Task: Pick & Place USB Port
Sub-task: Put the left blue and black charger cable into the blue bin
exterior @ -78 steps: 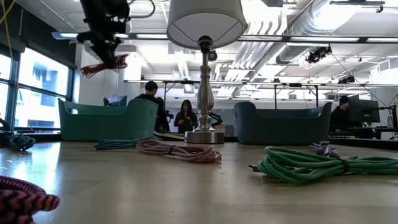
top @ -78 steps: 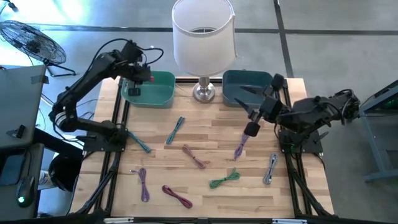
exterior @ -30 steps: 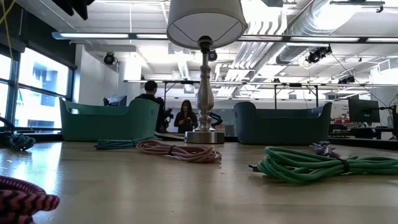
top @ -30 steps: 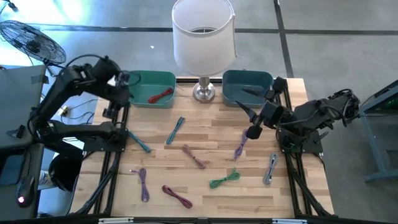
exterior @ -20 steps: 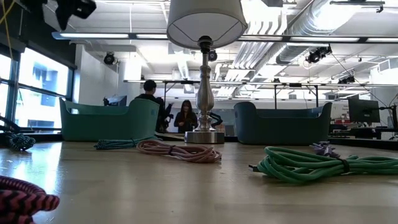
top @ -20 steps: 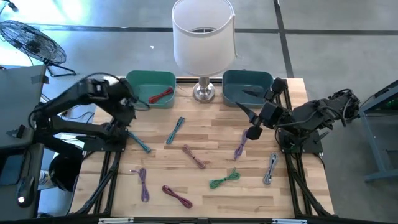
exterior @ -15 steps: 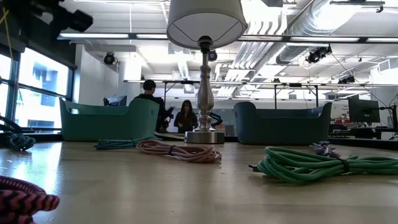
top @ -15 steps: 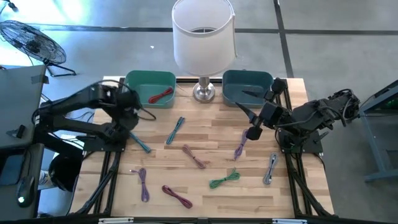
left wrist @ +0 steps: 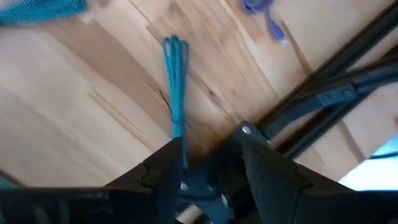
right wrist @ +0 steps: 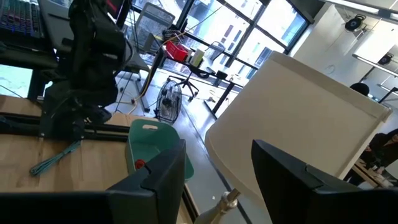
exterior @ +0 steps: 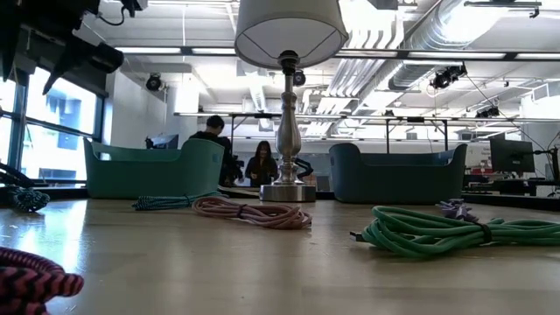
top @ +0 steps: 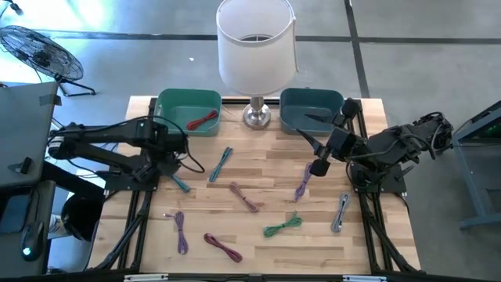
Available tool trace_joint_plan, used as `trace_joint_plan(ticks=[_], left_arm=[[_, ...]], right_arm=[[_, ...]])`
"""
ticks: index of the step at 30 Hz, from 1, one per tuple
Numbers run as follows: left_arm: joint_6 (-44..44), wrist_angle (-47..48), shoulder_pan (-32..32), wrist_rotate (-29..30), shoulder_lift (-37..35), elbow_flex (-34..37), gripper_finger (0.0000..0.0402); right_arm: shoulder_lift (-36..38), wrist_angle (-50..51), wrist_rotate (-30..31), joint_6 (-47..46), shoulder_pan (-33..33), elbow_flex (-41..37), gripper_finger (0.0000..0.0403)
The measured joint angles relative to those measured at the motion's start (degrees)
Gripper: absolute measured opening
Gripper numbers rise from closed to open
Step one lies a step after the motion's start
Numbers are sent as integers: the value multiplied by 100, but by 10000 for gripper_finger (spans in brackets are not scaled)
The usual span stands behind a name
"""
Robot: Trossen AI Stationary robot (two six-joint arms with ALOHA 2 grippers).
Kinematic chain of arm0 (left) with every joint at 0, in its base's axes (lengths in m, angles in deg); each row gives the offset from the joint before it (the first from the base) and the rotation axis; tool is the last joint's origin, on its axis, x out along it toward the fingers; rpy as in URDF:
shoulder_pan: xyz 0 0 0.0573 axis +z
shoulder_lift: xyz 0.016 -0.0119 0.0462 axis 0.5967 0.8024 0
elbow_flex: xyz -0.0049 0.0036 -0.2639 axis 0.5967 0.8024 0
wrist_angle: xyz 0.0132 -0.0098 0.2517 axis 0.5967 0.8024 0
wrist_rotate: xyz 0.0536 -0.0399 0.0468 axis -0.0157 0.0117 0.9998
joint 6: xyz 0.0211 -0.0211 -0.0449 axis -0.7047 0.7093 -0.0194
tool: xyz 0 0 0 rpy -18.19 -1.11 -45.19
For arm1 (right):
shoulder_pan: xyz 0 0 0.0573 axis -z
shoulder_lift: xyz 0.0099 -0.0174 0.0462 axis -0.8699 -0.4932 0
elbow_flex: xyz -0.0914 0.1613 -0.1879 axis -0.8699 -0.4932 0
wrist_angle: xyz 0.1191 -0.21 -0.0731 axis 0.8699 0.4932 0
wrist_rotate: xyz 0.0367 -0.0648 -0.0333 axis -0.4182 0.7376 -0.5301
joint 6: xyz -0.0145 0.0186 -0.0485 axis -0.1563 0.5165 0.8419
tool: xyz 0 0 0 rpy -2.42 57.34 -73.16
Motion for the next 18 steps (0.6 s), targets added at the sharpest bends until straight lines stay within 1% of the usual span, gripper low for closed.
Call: trace_joint_plan(ticks=[4, 5, 9, 14, 18], left_arm=[[96, -653, -198, 19, 80, 0, 165], [183, -743, -234, 98, 101, 0, 165], [586, -689, -244, 420, 170, 37, 165], [782, -773, -266, 265, 142, 407, 165], [892, -882, -362, 355, 169, 425, 165]], right_arm=[[0, 60, -3, -83, 0, -12, 177], [0, 81, -4, -141, 0, -12, 176], [0, 220, -4, -286, -8, -12, 174], [0, 294, -245, -289, -39, -12, 174], [0, 302, -290, -289, -42, -12, 174]])
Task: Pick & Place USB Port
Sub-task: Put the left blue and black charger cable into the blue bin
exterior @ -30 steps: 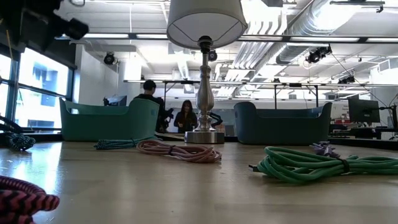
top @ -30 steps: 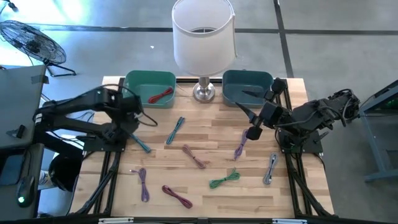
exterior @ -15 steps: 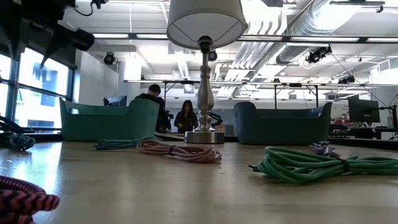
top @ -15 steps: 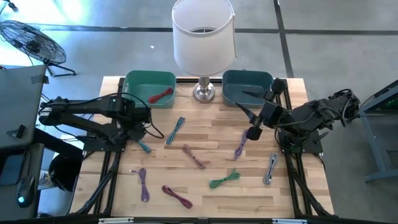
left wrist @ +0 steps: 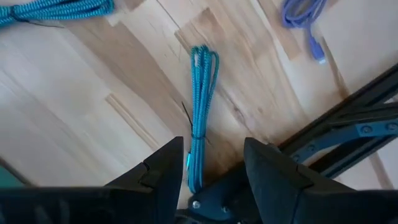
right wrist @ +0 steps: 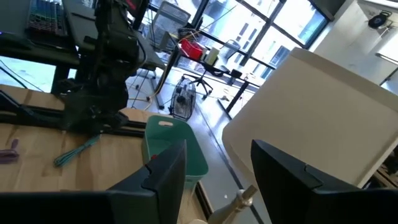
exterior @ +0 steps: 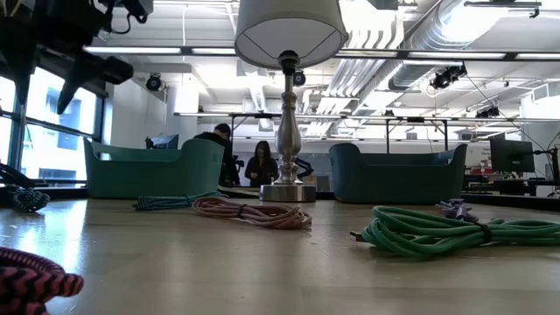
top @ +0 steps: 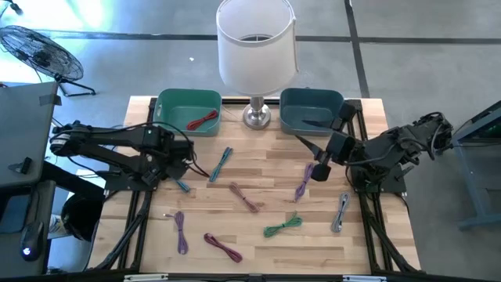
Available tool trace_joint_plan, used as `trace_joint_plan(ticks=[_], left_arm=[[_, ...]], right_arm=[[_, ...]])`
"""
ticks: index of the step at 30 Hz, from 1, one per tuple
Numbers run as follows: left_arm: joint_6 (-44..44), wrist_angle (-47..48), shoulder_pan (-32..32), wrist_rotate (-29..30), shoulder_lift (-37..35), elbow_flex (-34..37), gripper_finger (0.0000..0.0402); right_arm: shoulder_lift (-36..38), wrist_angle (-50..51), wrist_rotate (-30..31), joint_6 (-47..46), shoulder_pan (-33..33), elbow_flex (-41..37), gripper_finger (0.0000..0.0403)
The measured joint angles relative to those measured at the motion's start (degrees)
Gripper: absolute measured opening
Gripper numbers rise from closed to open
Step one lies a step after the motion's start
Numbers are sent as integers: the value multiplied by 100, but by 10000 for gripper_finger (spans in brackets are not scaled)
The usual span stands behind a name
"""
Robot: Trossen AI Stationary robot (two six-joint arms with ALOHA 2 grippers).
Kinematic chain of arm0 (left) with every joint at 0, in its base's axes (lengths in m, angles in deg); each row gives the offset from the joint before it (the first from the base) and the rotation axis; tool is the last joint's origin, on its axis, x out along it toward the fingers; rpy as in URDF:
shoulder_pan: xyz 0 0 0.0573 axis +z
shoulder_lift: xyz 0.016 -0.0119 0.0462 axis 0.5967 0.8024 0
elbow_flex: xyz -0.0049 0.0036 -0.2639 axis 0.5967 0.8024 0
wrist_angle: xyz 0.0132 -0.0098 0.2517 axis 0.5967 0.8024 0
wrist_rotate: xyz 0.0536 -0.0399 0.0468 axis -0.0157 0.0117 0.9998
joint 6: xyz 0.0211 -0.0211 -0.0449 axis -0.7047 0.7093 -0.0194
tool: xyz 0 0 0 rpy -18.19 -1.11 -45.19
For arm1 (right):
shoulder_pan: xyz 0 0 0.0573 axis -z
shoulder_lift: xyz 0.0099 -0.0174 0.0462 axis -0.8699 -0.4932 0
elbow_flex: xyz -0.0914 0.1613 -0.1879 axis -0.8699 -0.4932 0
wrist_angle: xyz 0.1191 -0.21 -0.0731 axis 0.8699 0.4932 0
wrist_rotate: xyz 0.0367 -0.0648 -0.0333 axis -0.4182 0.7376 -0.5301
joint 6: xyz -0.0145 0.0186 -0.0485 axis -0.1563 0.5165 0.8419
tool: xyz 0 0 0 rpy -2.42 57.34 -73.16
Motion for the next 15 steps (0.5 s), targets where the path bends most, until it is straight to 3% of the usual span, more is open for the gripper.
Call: trace_joint_plan(ticks=[6, 15], left_arm=[[481, -286, 0, -61, 2, 83, 165], [1000, -763, 0, -617, 6, 1077, 165]], right_arm=[[0, 6, -214, 25, 0, 0, 173], [0, 221, -261, 13, 0, 0, 174]])
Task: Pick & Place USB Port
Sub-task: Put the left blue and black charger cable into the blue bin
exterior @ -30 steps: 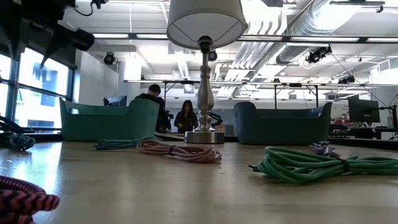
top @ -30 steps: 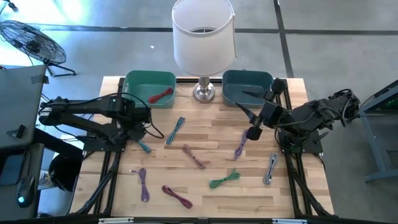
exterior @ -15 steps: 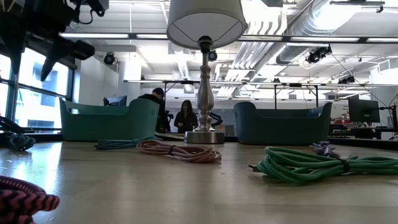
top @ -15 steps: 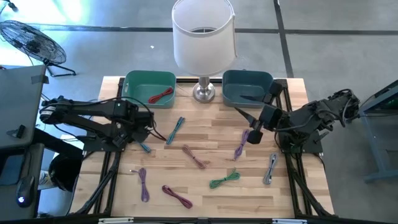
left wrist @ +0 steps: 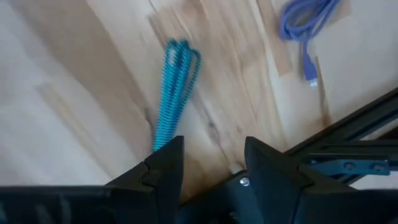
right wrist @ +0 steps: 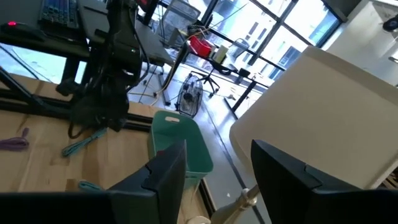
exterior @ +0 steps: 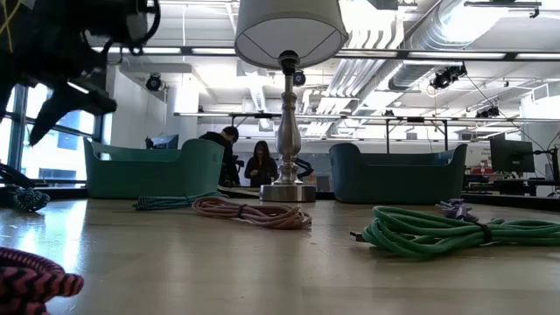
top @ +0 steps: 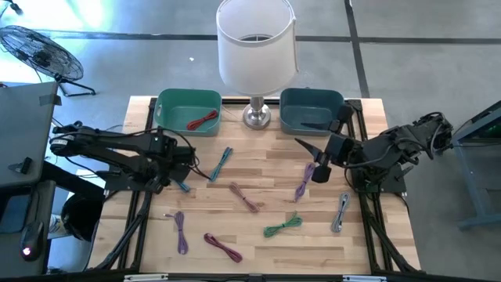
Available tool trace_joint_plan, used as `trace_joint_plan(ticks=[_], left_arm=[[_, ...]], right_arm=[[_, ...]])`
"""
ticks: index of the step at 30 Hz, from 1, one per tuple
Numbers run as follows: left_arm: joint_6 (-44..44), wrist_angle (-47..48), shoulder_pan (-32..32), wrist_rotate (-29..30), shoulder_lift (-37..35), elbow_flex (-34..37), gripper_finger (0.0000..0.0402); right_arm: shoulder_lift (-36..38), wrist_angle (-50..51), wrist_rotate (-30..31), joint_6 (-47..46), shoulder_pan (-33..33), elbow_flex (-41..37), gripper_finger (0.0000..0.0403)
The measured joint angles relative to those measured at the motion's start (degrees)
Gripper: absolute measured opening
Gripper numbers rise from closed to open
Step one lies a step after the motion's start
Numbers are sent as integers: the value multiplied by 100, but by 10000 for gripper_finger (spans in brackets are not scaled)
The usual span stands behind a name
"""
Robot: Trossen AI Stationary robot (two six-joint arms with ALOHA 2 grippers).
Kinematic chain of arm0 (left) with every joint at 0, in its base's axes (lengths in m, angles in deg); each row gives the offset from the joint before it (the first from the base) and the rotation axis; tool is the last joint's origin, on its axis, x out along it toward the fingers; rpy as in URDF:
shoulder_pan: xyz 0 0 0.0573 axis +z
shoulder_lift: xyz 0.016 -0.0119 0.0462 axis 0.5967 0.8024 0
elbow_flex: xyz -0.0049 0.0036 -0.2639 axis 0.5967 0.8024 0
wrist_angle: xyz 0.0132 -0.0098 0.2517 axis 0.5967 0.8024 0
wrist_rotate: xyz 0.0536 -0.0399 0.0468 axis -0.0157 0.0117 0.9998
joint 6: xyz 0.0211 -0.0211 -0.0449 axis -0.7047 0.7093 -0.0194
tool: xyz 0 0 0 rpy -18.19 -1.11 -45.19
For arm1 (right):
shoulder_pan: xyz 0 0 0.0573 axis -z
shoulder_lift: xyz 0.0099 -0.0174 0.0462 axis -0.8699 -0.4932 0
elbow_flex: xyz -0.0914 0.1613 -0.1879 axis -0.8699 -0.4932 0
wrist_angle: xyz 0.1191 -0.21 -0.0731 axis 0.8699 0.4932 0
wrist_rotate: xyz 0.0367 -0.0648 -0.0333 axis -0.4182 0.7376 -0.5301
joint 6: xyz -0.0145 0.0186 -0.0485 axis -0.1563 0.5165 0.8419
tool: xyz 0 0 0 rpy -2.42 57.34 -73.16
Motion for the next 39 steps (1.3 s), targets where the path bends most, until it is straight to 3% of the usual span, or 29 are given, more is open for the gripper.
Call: trace_joint_plan(ticks=[9, 18, 24, 39], left_arm=[[-64, -471, 9, -15, 74, 496, 165], [597, -905, 11, 486, 76, 496, 165], [542, -1191, 11, 751, 90, 496, 165], [474, -1227, 9, 659, 90, 502, 165]], right_arm=[[0, 22, -231, 28, 0, 0, 173], [0, 20, -442, 26, -1, 0, 173], [0, 17, -463, 26, 0, 0, 174], [0, 37, -505, -28, 0, 0, 173]])
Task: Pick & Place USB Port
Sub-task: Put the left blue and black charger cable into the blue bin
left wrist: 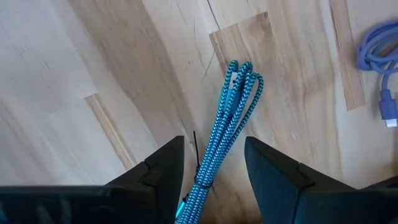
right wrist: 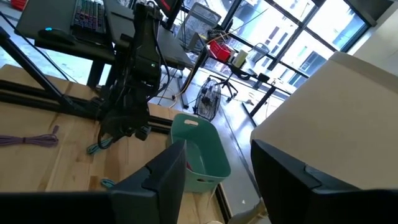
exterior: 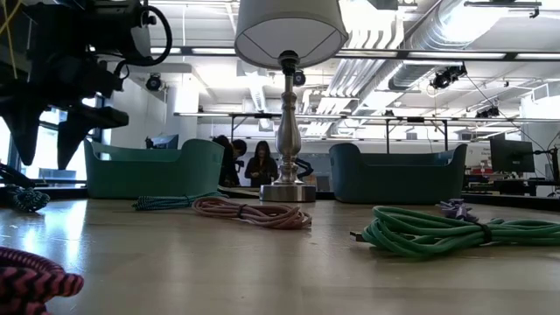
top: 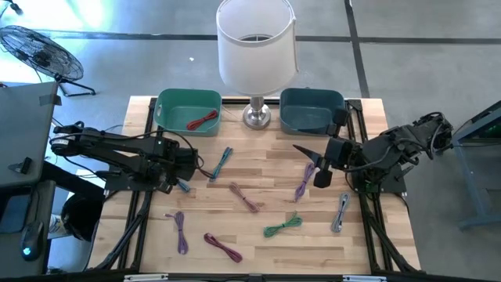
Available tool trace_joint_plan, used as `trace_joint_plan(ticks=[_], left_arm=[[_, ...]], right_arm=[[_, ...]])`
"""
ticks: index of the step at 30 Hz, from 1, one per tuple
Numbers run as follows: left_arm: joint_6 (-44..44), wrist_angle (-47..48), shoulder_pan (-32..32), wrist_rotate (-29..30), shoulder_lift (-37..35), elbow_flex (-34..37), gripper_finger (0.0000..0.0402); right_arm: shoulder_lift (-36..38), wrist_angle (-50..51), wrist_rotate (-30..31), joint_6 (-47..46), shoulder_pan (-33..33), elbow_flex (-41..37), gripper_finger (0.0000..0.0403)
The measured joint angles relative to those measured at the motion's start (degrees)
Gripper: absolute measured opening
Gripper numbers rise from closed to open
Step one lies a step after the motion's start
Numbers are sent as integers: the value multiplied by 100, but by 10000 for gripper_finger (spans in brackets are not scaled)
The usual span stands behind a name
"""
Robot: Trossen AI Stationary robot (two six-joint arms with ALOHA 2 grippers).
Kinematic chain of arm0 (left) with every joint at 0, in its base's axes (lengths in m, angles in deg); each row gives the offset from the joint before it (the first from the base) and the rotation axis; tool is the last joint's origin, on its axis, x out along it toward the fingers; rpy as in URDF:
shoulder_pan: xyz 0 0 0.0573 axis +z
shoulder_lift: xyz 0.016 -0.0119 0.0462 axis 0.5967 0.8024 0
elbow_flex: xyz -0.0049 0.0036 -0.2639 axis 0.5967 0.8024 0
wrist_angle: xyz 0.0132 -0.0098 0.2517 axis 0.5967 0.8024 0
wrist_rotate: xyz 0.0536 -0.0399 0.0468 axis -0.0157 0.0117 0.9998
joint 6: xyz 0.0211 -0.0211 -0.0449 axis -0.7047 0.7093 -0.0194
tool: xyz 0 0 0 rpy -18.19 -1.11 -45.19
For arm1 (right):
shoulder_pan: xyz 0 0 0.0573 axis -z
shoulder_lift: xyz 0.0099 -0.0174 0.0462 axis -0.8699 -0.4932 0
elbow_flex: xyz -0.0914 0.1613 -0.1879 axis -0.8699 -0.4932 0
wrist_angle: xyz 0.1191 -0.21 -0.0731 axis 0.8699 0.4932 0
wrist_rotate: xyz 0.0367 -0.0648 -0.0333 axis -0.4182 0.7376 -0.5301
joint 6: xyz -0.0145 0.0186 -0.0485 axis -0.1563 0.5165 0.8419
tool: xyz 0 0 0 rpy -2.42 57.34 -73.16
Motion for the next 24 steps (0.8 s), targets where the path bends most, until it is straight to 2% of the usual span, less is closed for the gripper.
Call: trace_joint_plan(ticks=[4, 11, 18, 24], left_arm=[[219, -214, -3, -278, 0, 0, 165], [229, -137, -273, -108, 146, 2, 165], [215, -189, -652, 13, 838, 2, 165], [190, -414, -721, 287, 1475, 2, 165]], right_arm=[[0, 88, -1, 6, 0, 0, 172], [0, 243, -2, -94, 0, 2, 173], [0, 360, -200, -213, 0, 2, 170], [2, 363, -270, -243, -2, 2, 170]])
